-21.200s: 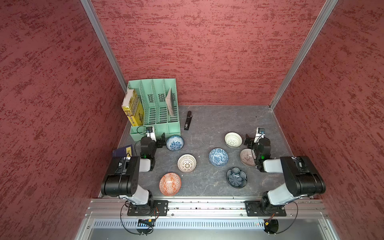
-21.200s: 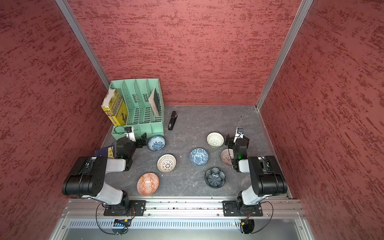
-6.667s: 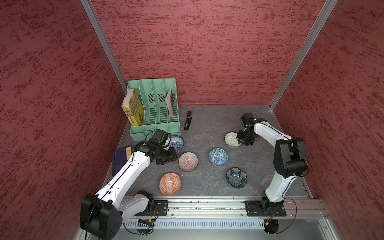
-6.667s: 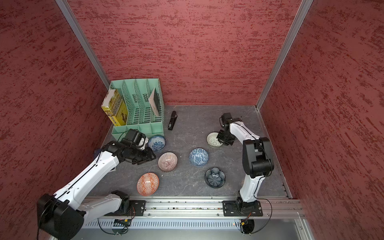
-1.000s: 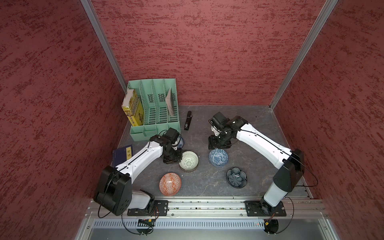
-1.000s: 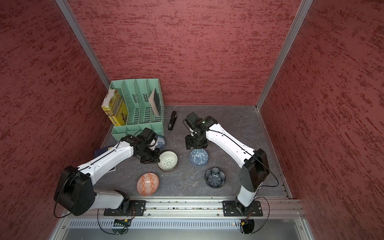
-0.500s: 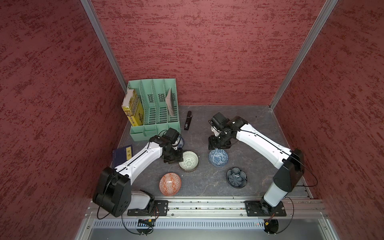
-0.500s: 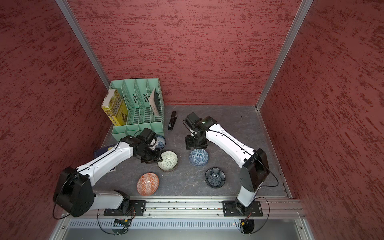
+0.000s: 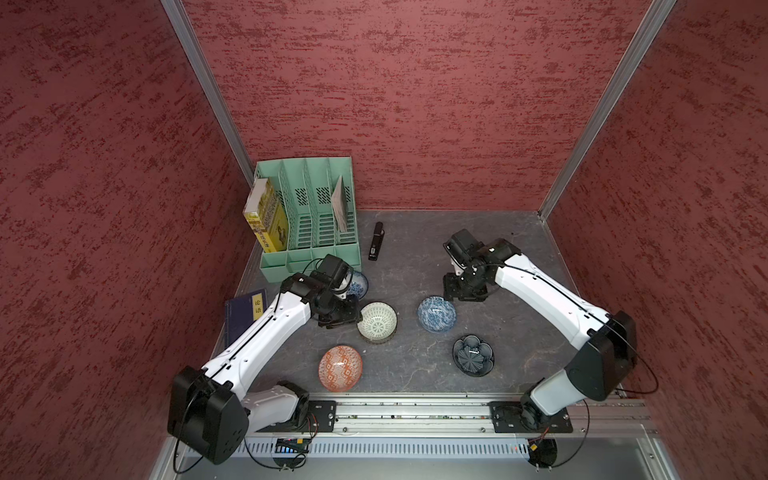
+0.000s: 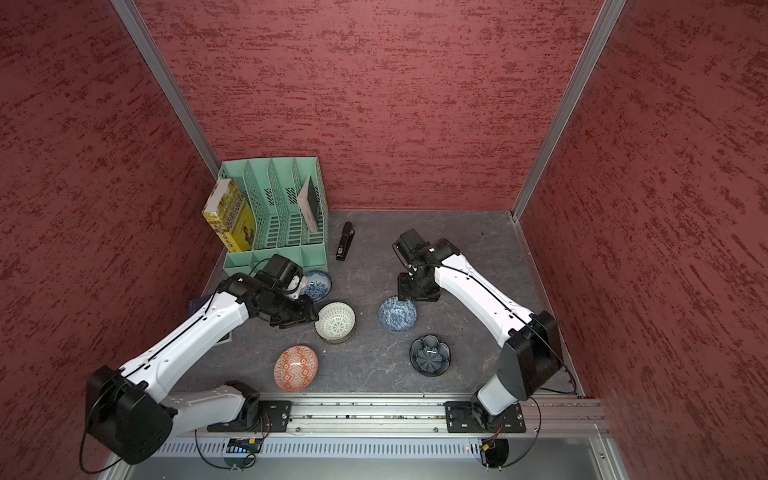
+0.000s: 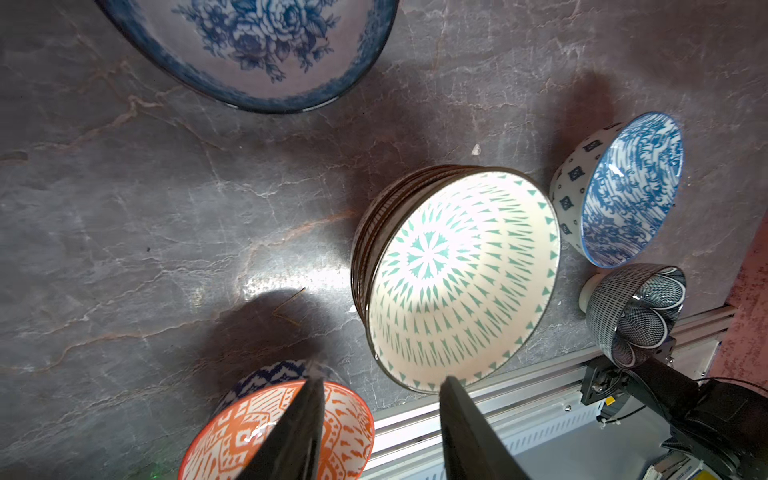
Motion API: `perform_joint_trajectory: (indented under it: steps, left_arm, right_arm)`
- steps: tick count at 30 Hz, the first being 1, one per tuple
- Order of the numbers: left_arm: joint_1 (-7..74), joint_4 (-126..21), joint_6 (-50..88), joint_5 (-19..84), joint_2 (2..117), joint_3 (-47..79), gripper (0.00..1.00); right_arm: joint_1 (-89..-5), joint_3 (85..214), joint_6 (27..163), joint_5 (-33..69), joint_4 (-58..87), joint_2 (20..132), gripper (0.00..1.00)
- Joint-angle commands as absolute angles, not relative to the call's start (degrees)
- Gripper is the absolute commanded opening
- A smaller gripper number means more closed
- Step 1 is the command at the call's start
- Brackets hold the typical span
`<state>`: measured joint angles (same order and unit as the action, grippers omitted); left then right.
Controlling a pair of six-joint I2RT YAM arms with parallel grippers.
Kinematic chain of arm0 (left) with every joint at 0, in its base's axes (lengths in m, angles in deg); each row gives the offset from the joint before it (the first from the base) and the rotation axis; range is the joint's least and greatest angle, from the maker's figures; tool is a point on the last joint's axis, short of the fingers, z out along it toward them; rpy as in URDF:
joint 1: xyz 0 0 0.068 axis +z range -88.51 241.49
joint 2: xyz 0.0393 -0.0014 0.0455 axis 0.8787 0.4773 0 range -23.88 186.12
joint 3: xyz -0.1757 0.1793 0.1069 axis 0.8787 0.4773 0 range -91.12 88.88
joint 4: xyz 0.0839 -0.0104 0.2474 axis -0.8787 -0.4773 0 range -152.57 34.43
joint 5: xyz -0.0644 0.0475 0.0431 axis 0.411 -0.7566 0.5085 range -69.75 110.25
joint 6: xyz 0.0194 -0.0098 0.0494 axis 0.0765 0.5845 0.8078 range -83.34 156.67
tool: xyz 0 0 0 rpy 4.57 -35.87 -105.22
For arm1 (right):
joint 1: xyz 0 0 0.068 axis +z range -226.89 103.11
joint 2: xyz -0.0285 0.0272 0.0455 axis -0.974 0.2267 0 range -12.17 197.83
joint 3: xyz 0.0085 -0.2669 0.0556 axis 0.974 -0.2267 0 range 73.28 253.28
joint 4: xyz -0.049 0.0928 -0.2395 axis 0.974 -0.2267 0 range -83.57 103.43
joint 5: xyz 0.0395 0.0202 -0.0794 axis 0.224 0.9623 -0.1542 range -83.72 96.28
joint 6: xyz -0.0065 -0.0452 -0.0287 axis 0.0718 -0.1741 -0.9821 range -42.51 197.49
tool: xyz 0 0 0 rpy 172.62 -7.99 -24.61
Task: Stack the bowls
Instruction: Place the bowl on the bowl, then pick up the bowl from the center of the board.
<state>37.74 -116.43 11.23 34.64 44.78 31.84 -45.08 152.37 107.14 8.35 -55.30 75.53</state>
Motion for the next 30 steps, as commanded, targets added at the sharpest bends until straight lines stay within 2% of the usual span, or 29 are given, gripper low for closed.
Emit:
perform_joint_trajectory:
  steps: [1,14,30]
  left_arm:
    - [38.0,-119.1,10.6,34.3,43.3,30.3,0.5]
    - [38.0,-118.2,9.2,37.4,39.5,32.5,0.51]
    - [38.0,-117.3,9.5,38.4,39.3,32.8,0.51]
  right_arm:
    - [-46.6,145.7,111.2,3.5,-54.9,68.8,0.59]
    - [-48.0,127.6,119.4,4.9,-55.6,57.9,0.45]
    - [-48.0,119.3,122.2,6.9,-52.0,57.9,0.31]
